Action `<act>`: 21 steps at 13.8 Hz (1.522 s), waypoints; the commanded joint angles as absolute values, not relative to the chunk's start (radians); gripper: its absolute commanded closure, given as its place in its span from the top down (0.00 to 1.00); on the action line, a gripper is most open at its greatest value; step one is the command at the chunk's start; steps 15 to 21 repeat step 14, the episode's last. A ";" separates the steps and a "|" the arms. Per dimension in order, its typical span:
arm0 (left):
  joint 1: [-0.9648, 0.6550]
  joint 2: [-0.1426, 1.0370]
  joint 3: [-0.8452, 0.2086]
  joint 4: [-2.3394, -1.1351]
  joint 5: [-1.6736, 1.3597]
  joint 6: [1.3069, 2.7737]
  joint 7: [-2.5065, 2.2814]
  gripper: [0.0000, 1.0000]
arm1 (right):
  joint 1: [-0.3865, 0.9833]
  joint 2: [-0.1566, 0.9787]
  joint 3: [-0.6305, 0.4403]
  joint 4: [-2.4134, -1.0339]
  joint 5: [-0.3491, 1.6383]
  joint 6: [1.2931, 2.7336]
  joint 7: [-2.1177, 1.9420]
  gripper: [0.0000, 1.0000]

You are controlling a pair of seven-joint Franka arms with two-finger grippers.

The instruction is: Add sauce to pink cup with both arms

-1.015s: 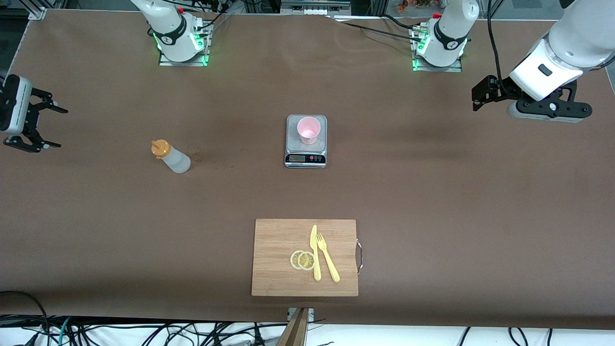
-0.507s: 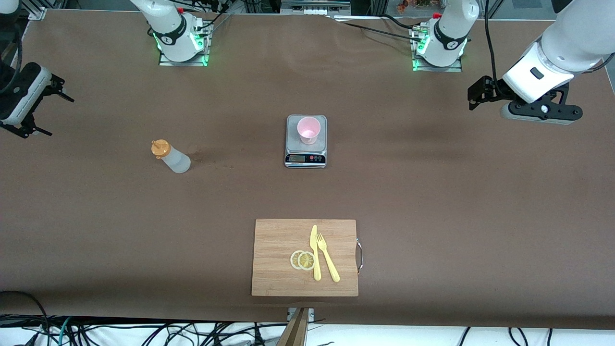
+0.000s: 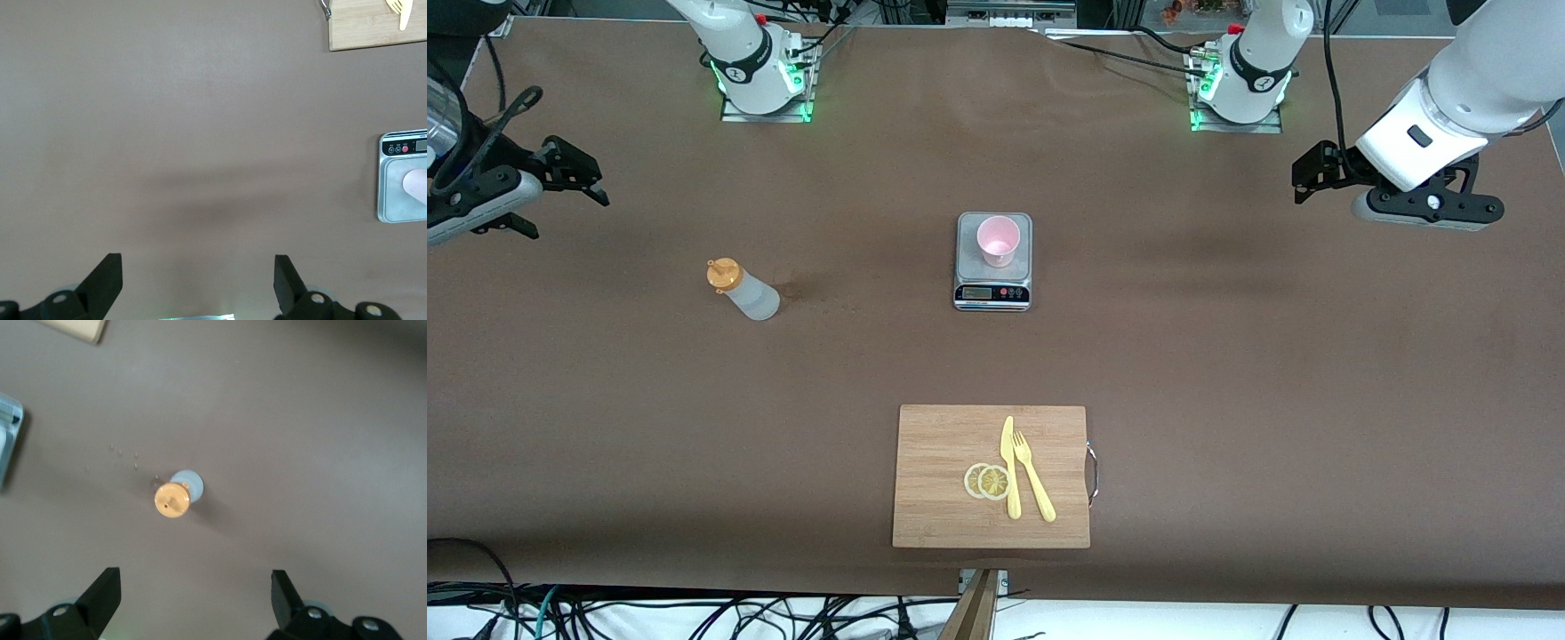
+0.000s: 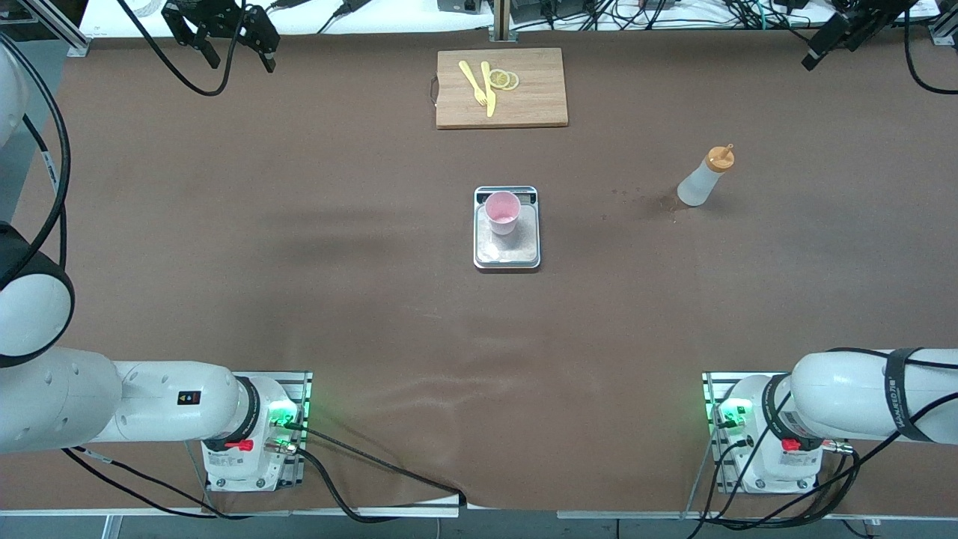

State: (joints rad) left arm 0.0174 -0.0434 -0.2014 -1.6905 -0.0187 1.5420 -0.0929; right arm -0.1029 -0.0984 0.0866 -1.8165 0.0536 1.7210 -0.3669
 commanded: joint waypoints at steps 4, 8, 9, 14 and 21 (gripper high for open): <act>0.029 -0.041 -0.212 -1.677 -0.009 1.519 -0.075 1.00 | -0.064 -0.118 0.081 -1.776 0.031 1.700 -0.030 1.00; 0.029 -0.041 -0.212 -1.677 -0.009 1.516 -0.075 1.00 | -0.063 -0.109 0.080 -1.750 0.012 1.684 -0.014 1.00; 0.029 -0.041 -0.212 -1.677 -0.009 1.516 -0.075 1.00 | -0.063 -0.106 0.080 -1.746 0.011 1.684 -0.012 1.00; 0.029 -0.040 -0.212 -1.677 -0.009 1.517 -0.075 1.00 | -0.064 -0.106 0.078 -1.740 0.014 1.683 -0.003 1.00; 0.029 -0.040 -0.212 -1.677 -0.009 1.517 -0.075 1.00 | -0.064 -0.106 0.078 -1.740 0.014 1.683 -0.003 1.00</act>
